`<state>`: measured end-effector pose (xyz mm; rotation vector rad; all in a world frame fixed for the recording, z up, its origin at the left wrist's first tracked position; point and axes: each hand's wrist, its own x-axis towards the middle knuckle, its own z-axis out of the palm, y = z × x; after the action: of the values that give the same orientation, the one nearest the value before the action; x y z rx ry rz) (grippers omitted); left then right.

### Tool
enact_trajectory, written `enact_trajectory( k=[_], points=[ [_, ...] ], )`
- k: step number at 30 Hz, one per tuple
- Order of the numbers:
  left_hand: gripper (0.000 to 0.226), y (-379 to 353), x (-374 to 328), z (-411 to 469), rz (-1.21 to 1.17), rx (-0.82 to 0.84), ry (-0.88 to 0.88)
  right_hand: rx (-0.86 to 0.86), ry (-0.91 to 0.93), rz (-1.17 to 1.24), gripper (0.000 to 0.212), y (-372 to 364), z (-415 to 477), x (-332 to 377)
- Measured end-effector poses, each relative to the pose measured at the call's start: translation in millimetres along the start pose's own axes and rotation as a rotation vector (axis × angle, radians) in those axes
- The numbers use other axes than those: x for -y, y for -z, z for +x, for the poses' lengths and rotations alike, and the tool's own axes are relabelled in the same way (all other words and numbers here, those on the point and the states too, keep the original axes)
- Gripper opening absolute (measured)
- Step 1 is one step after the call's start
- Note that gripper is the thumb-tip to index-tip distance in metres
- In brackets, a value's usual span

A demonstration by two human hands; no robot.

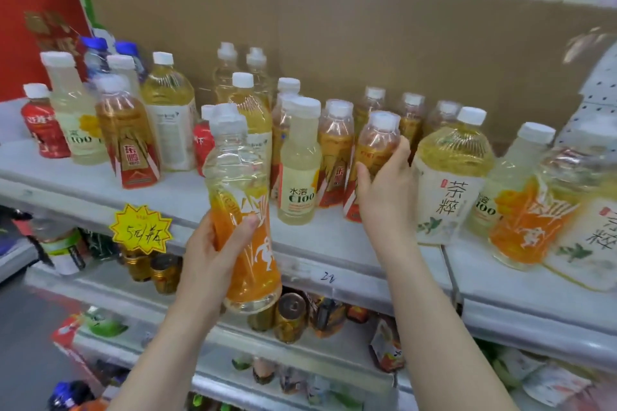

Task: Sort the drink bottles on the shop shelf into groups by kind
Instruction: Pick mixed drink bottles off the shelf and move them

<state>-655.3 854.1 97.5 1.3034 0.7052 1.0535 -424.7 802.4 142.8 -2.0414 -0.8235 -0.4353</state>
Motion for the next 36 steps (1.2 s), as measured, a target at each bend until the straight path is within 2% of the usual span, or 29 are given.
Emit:
enact_trajectory(
  k=[4, 9, 11, 13, 14, 16, 18, 20, 24, 29, 33, 36],
  points=[
    [0.058, 15, -4, 13, 0.025, 0.074, 0.012, -0.045, -0.086, -0.051, 0.078, -20, 16, 5],
    [0.055, 39, -7, 23, 0.054, 0.134, 0.009, -0.002, -0.191, -0.129, 0.078, -20, 17, 18],
    [0.049, 51, -5, 25, 0.072, 0.160, 0.001, -0.090, -0.148, -0.120, 0.072, -7, 7, 34],
    [0.040, 65, -6, 28, 0.091, 0.190, -0.008, -0.251, 0.004, 0.060, 0.054, 5, -12, 67],
    [0.037, 71, -6, 30, 0.101, 0.198, -0.009, -0.261, 0.068, 0.192, 0.043, 8, -24, 89],
    [0.035, 84, -7, 33, 0.122, 0.213, -0.016, -0.060, 0.128, 0.378, 0.030, 6, -46, 134],
    [0.034, 97, -9, 35, 0.147, 0.230, -0.044, 0.273, 0.155, 0.362, 0.037, -7, -67, 170],
    [0.036, 112, -12, 37, 0.180, 0.244, -0.072, 0.495, 0.158, 0.317, 0.039, -24, -80, 192],
    [0.047, 144, -20, 45, 0.226, 0.267, -0.083, 0.589, 0.131, 0.412, 0.031, -48, -91, 215],
    [0.051, 183, -37, 74, 0.309, 0.322, -0.162, 0.498, 0.111, 0.501, 0.032, -56, -87, 243],
    [0.056, 207, -57, 120, 0.440, 0.081, -0.374, 0.266, 0.115, 0.466, 0.032, -45, -41, 278],
    [0.059, 214, -73, 160, 0.574, -0.034, -0.446, 0.070, 0.127, 0.447, 0.033, -40, 6, 302]
  ],
)
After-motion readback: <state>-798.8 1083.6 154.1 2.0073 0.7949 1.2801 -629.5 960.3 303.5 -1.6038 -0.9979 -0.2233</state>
